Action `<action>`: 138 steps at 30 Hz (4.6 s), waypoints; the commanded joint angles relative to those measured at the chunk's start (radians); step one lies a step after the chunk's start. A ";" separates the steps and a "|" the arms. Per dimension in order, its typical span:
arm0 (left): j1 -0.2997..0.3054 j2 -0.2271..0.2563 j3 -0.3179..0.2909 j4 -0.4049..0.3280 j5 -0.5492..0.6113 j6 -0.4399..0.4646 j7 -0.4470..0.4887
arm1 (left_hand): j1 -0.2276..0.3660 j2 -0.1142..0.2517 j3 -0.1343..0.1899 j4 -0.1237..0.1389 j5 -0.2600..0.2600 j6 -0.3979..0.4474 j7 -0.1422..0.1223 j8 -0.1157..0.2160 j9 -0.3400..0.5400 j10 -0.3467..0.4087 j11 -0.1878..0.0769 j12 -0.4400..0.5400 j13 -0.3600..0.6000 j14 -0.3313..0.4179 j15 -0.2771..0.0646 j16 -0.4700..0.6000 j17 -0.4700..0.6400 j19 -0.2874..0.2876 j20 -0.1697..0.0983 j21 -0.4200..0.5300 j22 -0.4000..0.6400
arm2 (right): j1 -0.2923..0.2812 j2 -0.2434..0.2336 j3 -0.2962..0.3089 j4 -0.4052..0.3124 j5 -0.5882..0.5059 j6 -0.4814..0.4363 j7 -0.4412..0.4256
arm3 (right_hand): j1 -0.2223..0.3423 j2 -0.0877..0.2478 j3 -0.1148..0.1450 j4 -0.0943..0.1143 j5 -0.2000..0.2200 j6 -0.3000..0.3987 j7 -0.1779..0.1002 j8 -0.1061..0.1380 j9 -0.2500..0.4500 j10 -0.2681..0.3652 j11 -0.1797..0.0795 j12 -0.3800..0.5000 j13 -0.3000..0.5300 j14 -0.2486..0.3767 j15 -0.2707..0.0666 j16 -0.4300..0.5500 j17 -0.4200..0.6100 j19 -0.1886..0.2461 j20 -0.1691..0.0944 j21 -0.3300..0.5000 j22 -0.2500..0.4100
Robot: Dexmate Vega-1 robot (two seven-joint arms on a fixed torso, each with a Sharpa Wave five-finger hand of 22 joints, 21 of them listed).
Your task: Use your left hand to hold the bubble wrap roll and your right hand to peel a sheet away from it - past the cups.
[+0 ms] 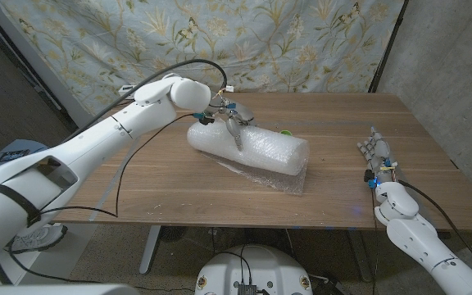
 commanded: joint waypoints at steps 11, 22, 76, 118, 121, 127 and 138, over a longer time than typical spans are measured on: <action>0.024 0.042 -0.019 -0.089 -0.112 0.193 0.013 | 0.057 0.070 0.027 0.013 0.011 0.010 0.006 -0.006 0.004 0.069 -0.053 -0.007 0.097 0.105 -0.095 -0.004 0.006 -0.015 0.000 0.011 0.000 | -0.023 -0.042 -0.013 -0.050 -0.018 -0.021 0.046 | -0.009 -0.001 0.004 0.003 -0.003 0.001 -0.004 0.005 0.005 0.001 0.003 0.004 0.003 0.004 0.006 0.004 0.003 0.002 0.003 0.005 0.002; 0.034 0.073 -0.019 -0.143 -0.127 0.264 0.022 | 0.058 0.069 0.026 0.011 0.012 0.013 0.007 -0.010 0.005 0.071 -0.053 -0.012 0.101 0.108 -0.094 -0.007 0.009 -0.018 0.002 0.017 -0.002 | -0.013 -0.045 -0.023 -0.072 -0.034 0.015 0.085 | -0.009 -0.002 0.005 0.002 -0.003 0.002 -0.003 0.006 0.005 0.002 0.001 0.005 0.003 0.004 0.004 0.004 0.003 0.001 0.004 0.005 0.002; 0.014 -0.015 -0.029 -0.105 -0.455 0.506 0.253 | 0.060 0.079 0.029 0.009 0.017 0.044 0.016 -0.025 0.007 0.099 -0.048 -0.028 0.125 0.125 -0.083 -0.022 0.021 -0.029 0.011 0.048 -0.009 | 0.005 -0.086 -0.004 -0.097 -0.014 0.001 0.142 | -0.007 -0.004 0.008 -0.002 -0.002 0.008 0.002 0.007 0.005 0.003 0.002 0.006 0.003 0.000 0.004 0.003 0.001 -0.004 0.000 0.004 0.002; 0.123 -0.090 -0.095 -0.031 -0.796 0.481 0.477 | 0.060 0.084 0.031 0.009 0.020 0.060 0.024 -0.036 0.009 0.112 -0.036 -0.044 0.144 0.136 -0.076 -0.030 0.033 -0.040 0.019 0.072 -0.012 | -0.034 -0.096 0.027 -0.122 -0.014 -0.007 0.127 | -0.008 -0.004 0.010 -0.003 -0.003 0.008 0.001 0.007 0.005 0.004 0.000 0.006 0.003 0.002 0.004 0.004 0.001 -0.004 0.000 0.005 0.002; 0.129 -0.094 -0.097 -0.029 -0.815 0.481 0.486 | 0.061 0.085 0.031 0.008 0.020 0.060 0.027 -0.037 0.009 0.112 -0.036 -0.046 0.146 0.136 -0.075 -0.030 0.034 -0.040 0.019 0.074 -0.012 | -0.036 -0.094 0.028 -0.121 -0.012 -0.004 0.127 | -0.008 -0.004 0.010 -0.003 -0.003 0.008 0.001 0.007 0.005 0.003 0.001 0.006 0.003 0.002 0.003 0.004 0.001 -0.004 0.000 0.005 0.002; 0.142 -0.099 -0.102 -0.028 -0.845 0.475 0.507 | 0.061 0.085 0.032 0.008 0.021 0.060 0.026 -0.039 0.010 0.109 -0.036 -0.050 0.148 0.135 -0.074 -0.033 0.034 -0.044 0.020 0.076 -0.012 | -0.041 -0.093 0.032 -0.123 -0.013 -0.001 0.127 | -0.007 -0.004 0.010 -0.003 -0.003 0.008 0.002 0.007 0.005 0.003 0.002 0.006 0.003 0.001 0.003 0.004 0.001 -0.005 0.000 0.005 0.002; 0.173 -0.127 -0.127 0.023 -0.931 0.441 0.522 | 0.060 0.086 0.032 0.009 0.022 0.061 0.028 -0.041 0.010 0.112 -0.036 -0.054 0.153 0.136 -0.071 -0.035 0.037 -0.049 0.022 0.080 -0.012 | -0.059 -0.103 0.051 -0.134 -0.011 -0.002 0.128 | -0.007 -0.004 0.011 -0.004 -0.003 0.007 0.002 0.007 0.005 0.004 0.002 0.006 0.003 0.001 0.003 0.004 0.001 -0.005 0.001 0.005 0.002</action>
